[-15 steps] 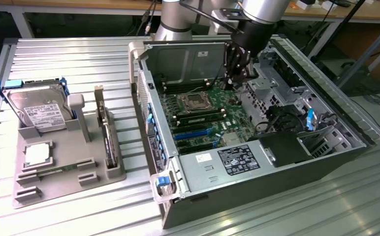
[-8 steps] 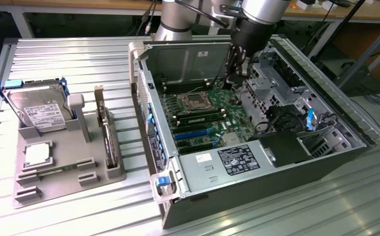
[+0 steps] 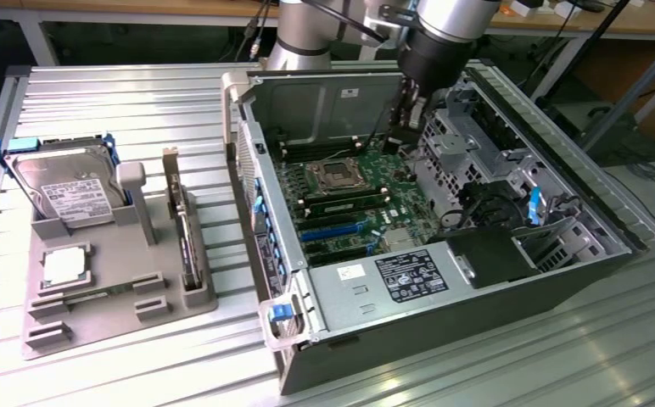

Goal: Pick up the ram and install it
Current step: 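Press down the ram until it locks into place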

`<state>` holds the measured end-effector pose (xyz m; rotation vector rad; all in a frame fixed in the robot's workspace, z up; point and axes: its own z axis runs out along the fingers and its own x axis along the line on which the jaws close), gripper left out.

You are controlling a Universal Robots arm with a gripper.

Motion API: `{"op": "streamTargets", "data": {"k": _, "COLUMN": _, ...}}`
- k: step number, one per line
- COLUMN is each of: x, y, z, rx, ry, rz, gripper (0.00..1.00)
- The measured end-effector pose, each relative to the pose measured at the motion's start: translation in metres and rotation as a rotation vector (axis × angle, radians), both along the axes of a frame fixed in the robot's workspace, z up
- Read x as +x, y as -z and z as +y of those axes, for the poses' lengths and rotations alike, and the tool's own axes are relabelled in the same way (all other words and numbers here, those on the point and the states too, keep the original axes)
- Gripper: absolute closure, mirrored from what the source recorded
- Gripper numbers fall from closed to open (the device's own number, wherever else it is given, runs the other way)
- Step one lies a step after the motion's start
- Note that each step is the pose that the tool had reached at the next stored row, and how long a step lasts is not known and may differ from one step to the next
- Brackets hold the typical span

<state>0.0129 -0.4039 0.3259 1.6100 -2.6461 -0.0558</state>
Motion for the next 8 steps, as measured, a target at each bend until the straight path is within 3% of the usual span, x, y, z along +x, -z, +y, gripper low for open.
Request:
{"op": "streamTargets", "data": {"k": 3, "x": 0.0, "y": 0.0001, "z": 0.0, "rx": -0.0001, "ry": 0.111, "rz": 0.0, "gripper": 0.9}}
{"op": "streamTargets", "data": {"k": 8, "x": 0.0, "y": 0.0003, "z": 0.0, "rx": -0.0001, "ry": 0.209, "rz": 0.0, "gripper": 0.9}}
